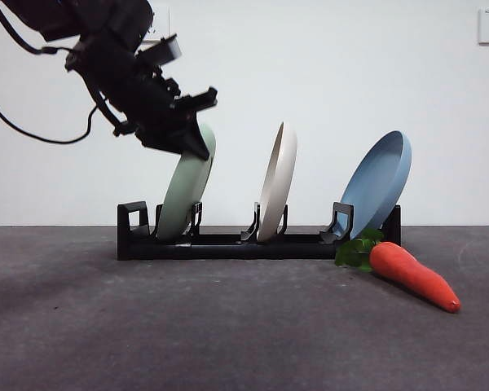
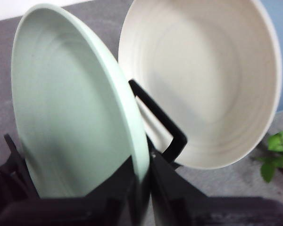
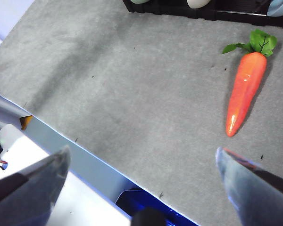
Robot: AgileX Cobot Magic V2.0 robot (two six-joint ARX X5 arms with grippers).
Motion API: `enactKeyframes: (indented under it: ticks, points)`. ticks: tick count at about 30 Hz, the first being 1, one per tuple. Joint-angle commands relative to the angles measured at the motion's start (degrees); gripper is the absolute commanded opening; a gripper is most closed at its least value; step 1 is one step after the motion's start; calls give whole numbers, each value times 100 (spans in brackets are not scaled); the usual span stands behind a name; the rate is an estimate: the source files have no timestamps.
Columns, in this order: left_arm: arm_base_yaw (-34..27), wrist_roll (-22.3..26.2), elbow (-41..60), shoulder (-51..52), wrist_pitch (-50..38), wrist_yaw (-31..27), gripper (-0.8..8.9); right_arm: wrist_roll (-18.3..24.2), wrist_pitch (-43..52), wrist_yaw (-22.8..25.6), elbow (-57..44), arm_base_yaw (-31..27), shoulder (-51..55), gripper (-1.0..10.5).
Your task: Take the green plate from the plate rack,put the plate on the table,take the carrot from the table,put the carrot in the plate
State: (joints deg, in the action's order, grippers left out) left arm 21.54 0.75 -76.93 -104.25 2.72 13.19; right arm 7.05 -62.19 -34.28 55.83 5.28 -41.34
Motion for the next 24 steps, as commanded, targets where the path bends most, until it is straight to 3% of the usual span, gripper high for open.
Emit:
enactKeyframes:
  ticks: [1, 8, 14, 21, 24]
  points:
    - [11, -81, -7, 321, -94, 63, -8, -11, -2, 20, 15, 9, 9, 691]
    - [15, -79, -11, 1036, 63, 63, -8, -11, -2, 17, 15, 9, 9, 691]
    - [245, 160, -11, 1956, 881, -77, -8, -11, 0, 20, 15, 9, 9, 691]
    - [1344, 1554, -11, 2859, 2310, -1567, -6, -11, 20, 20, 15, 9, 9, 691]
    - [1939, 1912, -11, 2900, 2892, -2199, -6, -13, 39, 22, 15, 9, 9, 691]
